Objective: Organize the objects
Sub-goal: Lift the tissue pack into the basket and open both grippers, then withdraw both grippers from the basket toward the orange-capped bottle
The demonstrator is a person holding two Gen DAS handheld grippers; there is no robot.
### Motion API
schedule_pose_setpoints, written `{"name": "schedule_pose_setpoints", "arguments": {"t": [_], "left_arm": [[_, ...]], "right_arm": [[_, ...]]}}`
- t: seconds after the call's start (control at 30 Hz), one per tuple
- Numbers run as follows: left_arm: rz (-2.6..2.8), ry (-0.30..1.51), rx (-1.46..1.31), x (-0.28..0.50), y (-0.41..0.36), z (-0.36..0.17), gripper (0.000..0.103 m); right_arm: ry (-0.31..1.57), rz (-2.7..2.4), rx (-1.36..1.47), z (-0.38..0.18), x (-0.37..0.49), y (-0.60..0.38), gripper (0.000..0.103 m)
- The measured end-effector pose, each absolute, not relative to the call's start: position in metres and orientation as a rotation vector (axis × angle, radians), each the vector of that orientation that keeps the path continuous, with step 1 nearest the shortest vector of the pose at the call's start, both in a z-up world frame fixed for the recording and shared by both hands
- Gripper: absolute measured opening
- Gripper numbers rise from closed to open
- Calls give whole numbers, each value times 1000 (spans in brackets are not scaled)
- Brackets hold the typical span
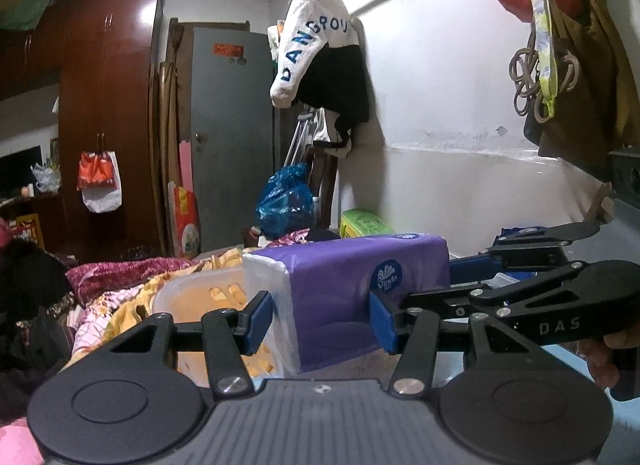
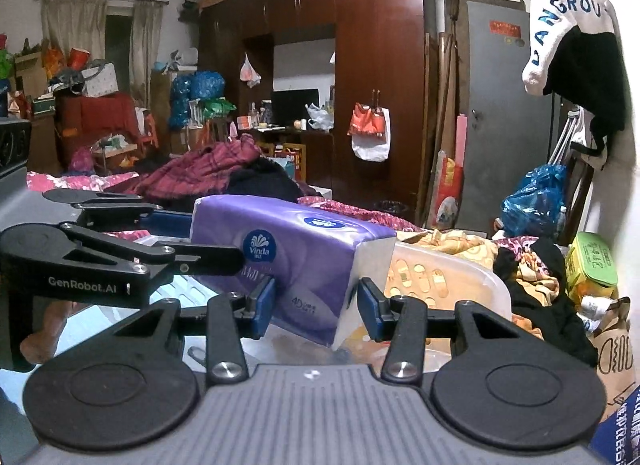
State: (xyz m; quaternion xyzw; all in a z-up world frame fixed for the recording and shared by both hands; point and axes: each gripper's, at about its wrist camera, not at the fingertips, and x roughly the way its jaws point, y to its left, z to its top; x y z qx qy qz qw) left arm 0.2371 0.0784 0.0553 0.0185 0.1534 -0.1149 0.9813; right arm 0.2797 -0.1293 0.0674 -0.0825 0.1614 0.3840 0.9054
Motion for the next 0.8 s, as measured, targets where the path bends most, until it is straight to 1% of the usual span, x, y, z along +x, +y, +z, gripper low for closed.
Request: {"name": "schedule_pose_setpoints", "arguments": {"t": [0.03,0.1,0.13,0.17,0.2,0.23,0.4,0.47,0.57,0.7,0.8], "left_arm": [[-229,317,43,238,78,54,58],[-211,307,50,237,79,52,61],[-197,296,41,235,81,53,74],[-194,277,18,231,84,55,84],[-178,255,-4,225,88,57,86],[-160,235,-20,218,92,60,87],[-81,183,-37,156,106,65,88],[-75,168,-28,124,110,56,91],[-69,188,-36,91,115,37,92],[-78,269,-45,79,115,14,92],[-73,327,-4,89,106,0,92]], "right_arm": [[342,791,-180,67,281,-128,49],[341,787,-198,68,280,-128,54],[324,765,-200,70,277,-129,69],[302,738,-196,72,274,-132,80],[272,707,-179,75,271,-139,98],[250,683,-155,76,266,-147,103],[225,609,-12,82,234,-197,103],[209,609,34,80,215,-219,103],[219,619,108,68,195,-247,103],[283,626,134,41,180,-258,103],[330,630,120,25,180,-250,103]]}}
